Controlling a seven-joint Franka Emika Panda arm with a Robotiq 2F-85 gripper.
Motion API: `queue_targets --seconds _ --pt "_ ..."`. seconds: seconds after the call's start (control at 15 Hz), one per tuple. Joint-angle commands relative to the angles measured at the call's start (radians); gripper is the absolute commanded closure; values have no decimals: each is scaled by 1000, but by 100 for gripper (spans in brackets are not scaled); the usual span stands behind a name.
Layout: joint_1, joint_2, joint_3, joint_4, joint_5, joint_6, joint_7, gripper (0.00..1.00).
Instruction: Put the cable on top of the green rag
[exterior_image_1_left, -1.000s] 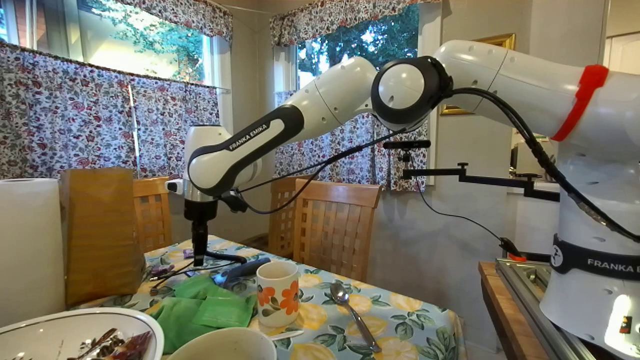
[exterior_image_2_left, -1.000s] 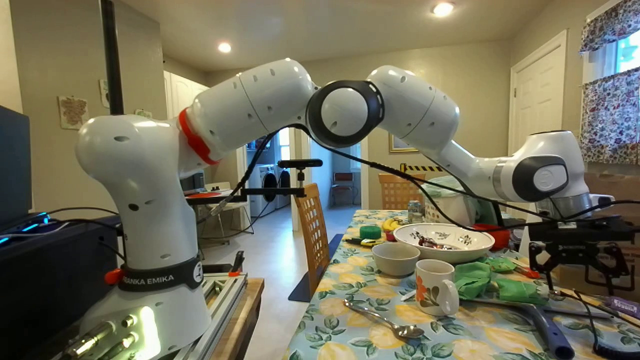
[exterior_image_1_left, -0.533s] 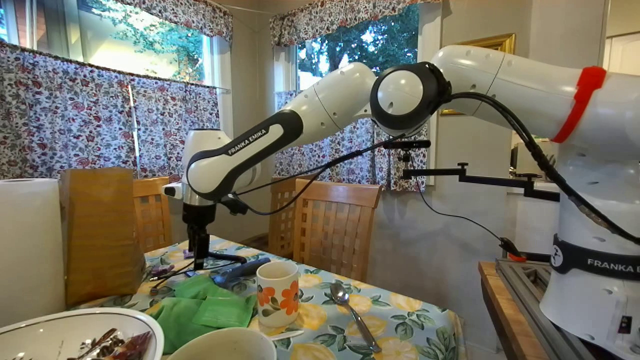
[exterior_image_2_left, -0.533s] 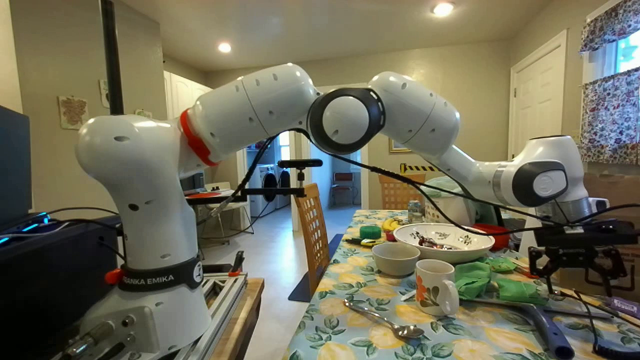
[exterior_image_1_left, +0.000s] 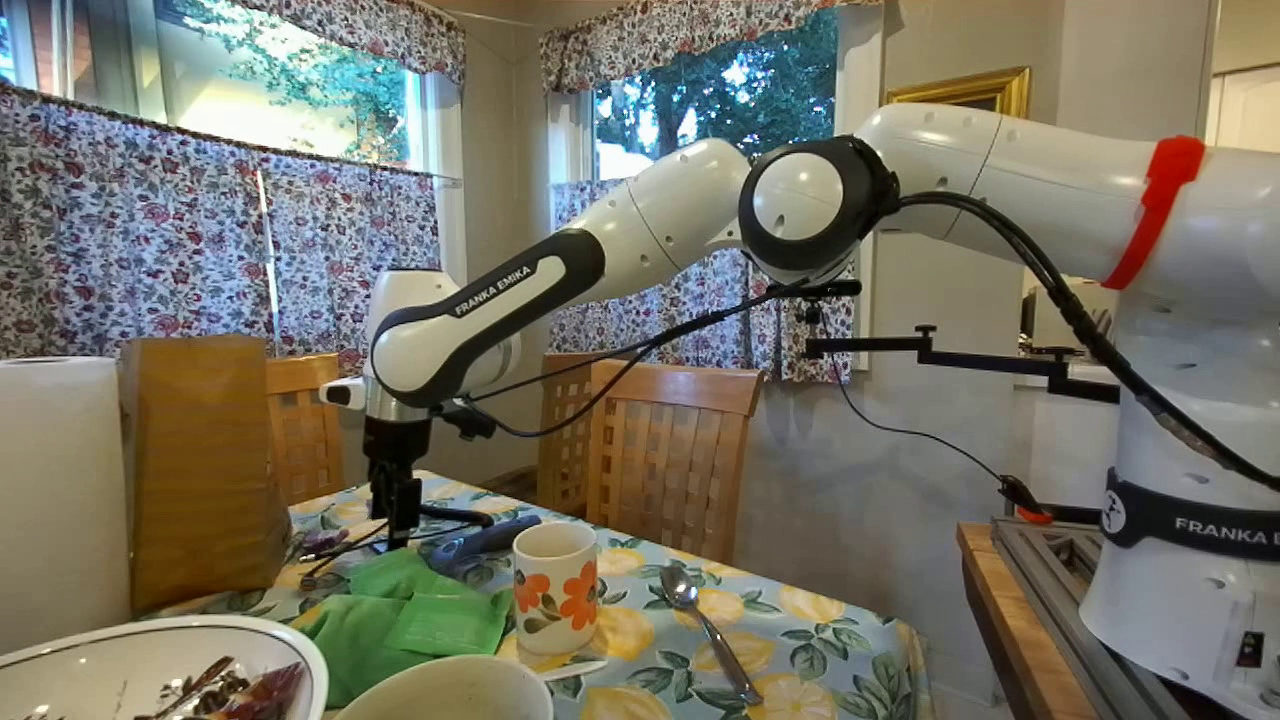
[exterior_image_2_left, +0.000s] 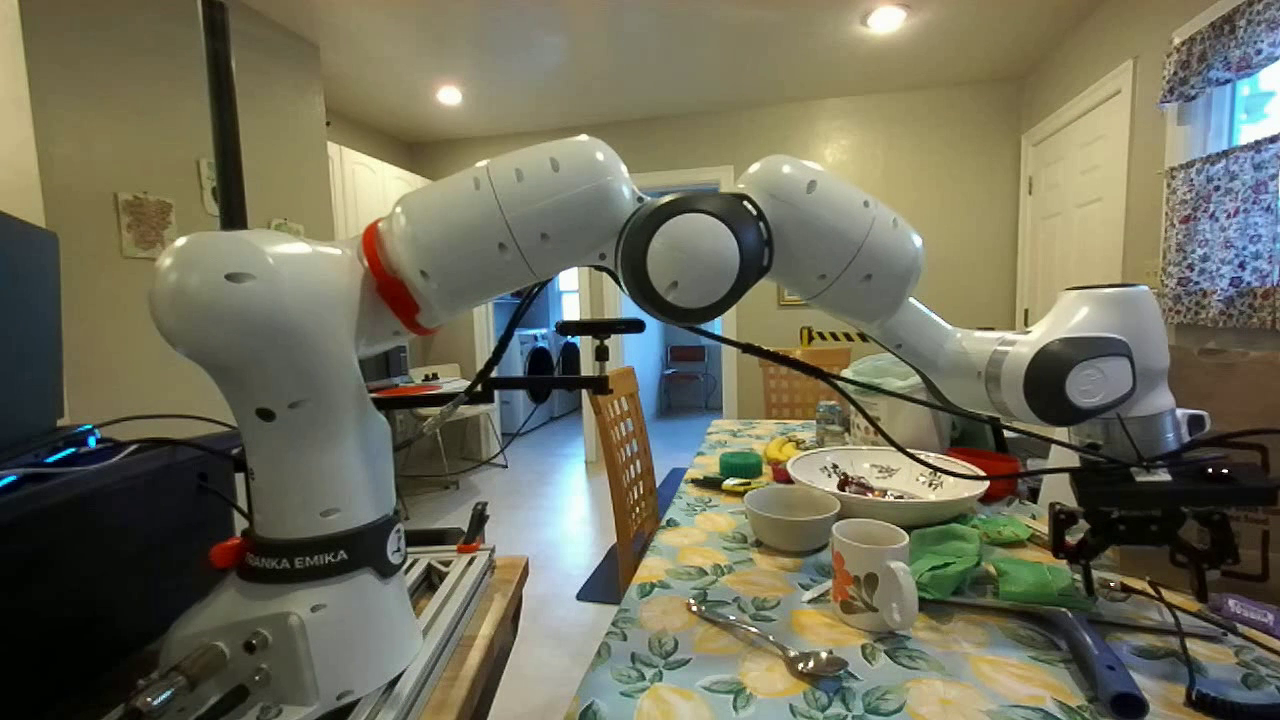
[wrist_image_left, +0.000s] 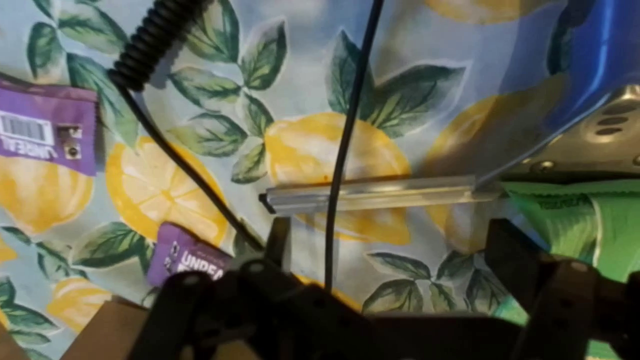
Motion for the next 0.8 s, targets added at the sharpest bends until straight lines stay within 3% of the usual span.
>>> queue_targets --seconds 0.0,0.33,0.4,0.47,0.53,0.73 --pt "-18 62 27 99 33 -26 -100 0" --pt "-20 77 28 129 46 -42 -105 2" --pt "-20 82 29 136 51 -43 -104 11" --pt "-20 85 28 143 56 -46 -102 13" --pt "-20 89 30 150 61 -52 -104 23" --pt "-22 104 33 167 77 -66 -102 20"
